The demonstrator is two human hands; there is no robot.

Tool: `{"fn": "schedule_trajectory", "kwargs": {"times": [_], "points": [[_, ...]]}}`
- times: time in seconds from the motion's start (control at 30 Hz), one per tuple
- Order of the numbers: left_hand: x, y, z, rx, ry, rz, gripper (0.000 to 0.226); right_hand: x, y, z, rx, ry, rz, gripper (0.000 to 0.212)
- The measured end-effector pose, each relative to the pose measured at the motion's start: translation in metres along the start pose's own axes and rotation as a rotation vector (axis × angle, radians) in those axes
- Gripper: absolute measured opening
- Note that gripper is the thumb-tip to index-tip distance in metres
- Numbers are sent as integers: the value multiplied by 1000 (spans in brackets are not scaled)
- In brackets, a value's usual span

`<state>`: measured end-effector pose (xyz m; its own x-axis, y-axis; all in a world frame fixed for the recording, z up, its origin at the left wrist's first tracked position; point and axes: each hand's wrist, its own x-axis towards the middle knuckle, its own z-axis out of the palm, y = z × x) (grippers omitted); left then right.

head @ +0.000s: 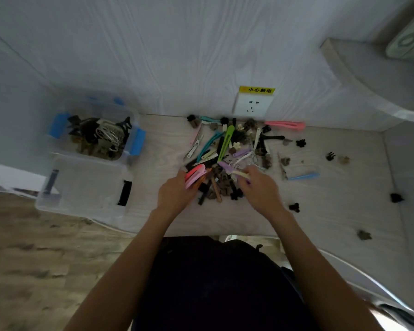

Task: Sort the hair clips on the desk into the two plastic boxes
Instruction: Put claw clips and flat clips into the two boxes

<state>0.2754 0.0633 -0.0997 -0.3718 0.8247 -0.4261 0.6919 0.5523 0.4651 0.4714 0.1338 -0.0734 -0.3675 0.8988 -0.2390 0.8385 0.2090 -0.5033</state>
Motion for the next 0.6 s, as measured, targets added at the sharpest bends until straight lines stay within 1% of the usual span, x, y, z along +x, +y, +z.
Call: {"fn": "schedule_trajectory", "kwargs": {"times": [0.07,0.13,0.23,0.3,0.37,0.43,0.53,0.6], "points": [[0,-2,-3,20,-14,1,44,-3,-15,23,-26,-73,-57,21],[-1,-5,-8,29,-11,19,43,-4,-26,44,-111,-121,-80,20],[-7,-10,-20,3,10,52,43,-2,-34,57,-323,-81,-42,24],[-10,-16,-31,-48,12,62,39,2,-38,58,-406,-44,-20,31],[-13,-21,-41,-111,9,95,33,8,-40,57,-456,-55,24,31],[-18,-24,-56,-174,15,147,27,13,-44,57,-473,-68,63,31],[-22,-28,-79,-234,42,226,16,15,-47,53,-431,-52,122,32],[-22,-36,-98,-215,78,272,12,13,-52,48,-305,-21,181,29]]}}
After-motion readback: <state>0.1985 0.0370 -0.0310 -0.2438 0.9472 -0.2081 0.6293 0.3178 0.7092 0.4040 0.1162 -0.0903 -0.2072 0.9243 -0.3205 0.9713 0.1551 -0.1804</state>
